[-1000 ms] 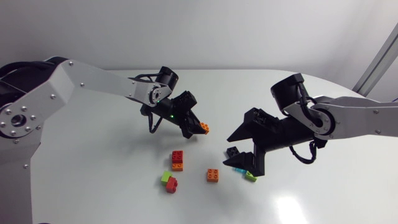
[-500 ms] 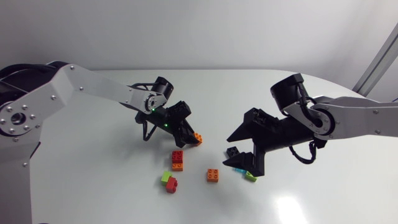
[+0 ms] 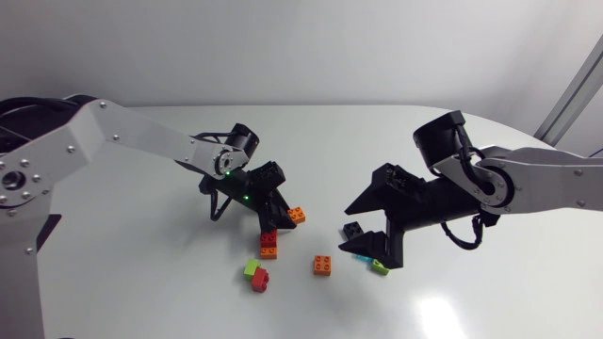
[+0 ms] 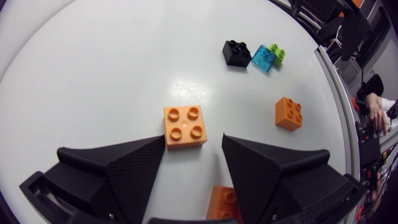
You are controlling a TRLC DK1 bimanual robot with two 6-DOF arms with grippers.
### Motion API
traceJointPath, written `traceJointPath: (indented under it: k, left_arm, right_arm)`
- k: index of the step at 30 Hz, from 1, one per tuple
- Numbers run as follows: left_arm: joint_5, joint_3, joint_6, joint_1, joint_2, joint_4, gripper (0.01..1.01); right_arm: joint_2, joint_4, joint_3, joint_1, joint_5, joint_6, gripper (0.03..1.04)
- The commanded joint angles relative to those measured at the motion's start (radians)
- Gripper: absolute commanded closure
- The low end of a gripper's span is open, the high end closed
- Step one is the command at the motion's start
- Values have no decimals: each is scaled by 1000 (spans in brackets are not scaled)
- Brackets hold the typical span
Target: Separate the duplo bricks
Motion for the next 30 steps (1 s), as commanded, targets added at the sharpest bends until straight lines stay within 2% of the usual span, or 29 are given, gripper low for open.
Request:
traceJointPath:
  k: [1,6,11,18,30]
  left_arm:
    - [-18,-40,23,26,-100,-26,313]
    - [-32,-129,42,49,-242,-34,285]
    - [-51,-216,114,61,-318,-37,285]
    - [-77,-279,226,67,-318,-44,287]
    - [-107,-305,300,58,-308,-44,295]
  right_arm:
    - [-14,1,-26,9,-9,14,95]
    - [-11,-1,-21,27,-9,15,95]
    - [-11,-13,-6,45,-5,15,95]
    - [1,-39,11,71,6,14,95]
    - [36,-53,45,105,26,29,95]
